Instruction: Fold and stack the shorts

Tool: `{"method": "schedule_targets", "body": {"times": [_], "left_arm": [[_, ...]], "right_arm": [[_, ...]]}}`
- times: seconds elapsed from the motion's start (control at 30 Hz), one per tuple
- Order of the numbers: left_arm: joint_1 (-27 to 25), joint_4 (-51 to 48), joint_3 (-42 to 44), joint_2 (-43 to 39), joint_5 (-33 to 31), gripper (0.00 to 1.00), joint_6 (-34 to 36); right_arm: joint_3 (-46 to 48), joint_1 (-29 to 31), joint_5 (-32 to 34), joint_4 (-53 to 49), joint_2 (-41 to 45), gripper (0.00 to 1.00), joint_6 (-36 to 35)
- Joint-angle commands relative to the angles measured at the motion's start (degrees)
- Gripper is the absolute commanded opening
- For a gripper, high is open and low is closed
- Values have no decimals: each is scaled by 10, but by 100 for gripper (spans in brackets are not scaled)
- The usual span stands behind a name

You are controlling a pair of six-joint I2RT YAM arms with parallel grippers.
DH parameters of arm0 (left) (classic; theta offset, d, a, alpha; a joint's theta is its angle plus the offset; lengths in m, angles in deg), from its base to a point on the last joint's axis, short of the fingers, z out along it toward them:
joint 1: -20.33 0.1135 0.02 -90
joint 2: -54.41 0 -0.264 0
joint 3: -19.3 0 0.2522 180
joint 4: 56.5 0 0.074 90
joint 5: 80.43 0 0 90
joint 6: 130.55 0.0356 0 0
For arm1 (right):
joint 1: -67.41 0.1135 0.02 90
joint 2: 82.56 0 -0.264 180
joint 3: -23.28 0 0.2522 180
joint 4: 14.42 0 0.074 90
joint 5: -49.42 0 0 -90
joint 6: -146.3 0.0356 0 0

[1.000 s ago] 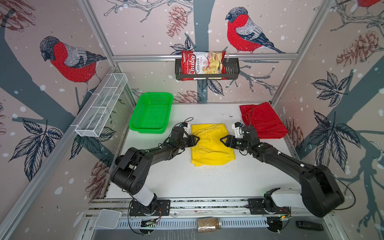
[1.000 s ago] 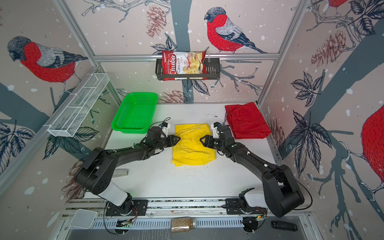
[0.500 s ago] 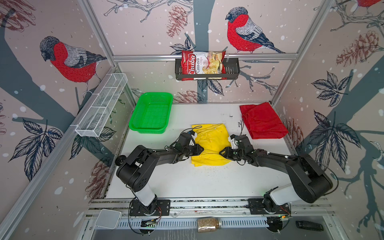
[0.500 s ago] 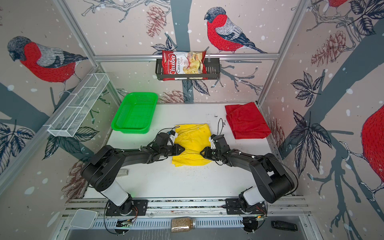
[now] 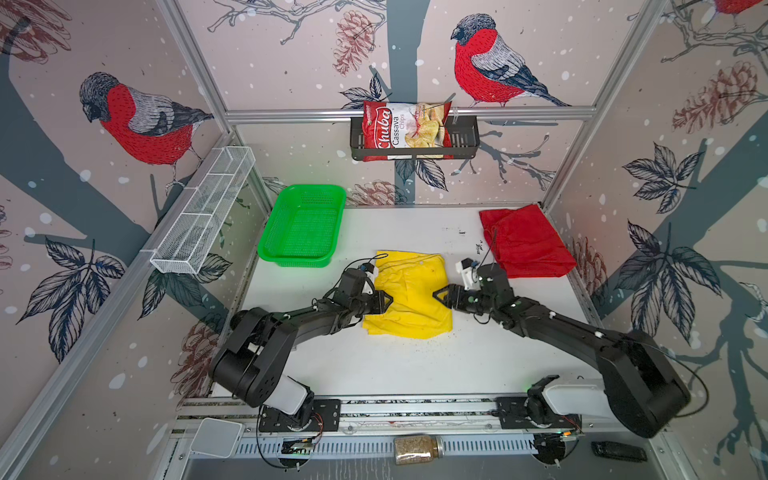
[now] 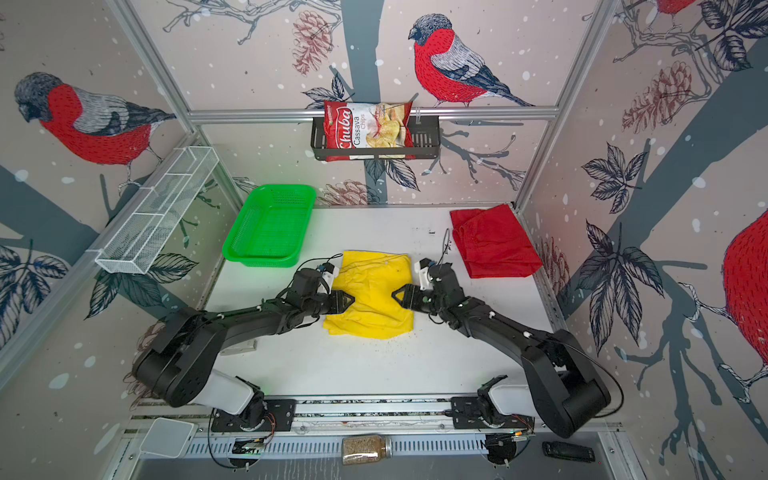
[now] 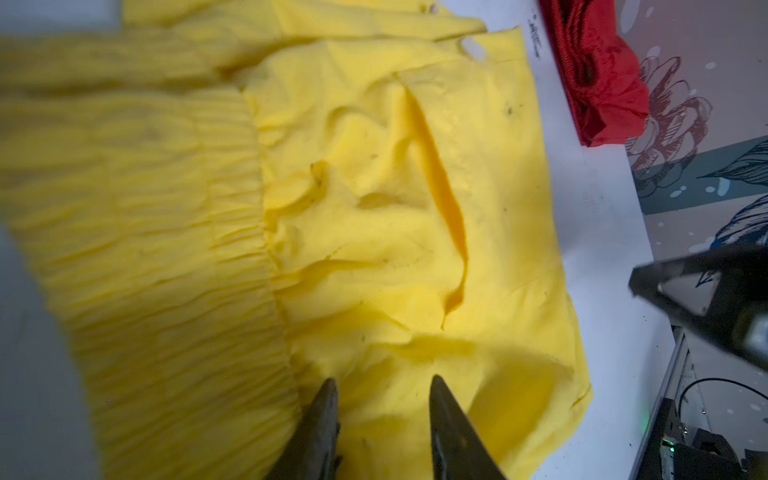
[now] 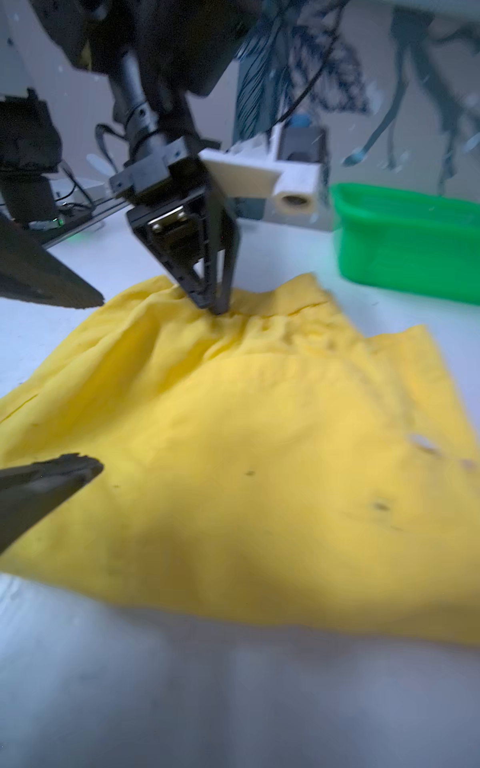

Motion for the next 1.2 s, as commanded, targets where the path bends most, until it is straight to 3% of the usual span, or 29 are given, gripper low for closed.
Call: {"method": "schedule_targets", "body": {"times": [0.0, 0.1, 0.23, 0.7, 1.17], "left_arm": [[6, -26, -10, -32, -9, 38, 17], [15, -43, -7, -43, -40, 37, 25], [23, -57, 8, -23, -50, 34, 54], [23, 24, 55, 63, -58, 29, 52], [23, 40, 53, 75, -53, 28, 43]], "right_arm": [[-11, -65, -77, -17, 7, 61, -35], [-24, -122, -125, -5, -39, 63, -66], [-49, -150, -156, 10, -133, 63, -91], [-94, -152, -186, 127, -324, 64, -99], [-107, -142, -274, 168, -404, 64, -99]]}}
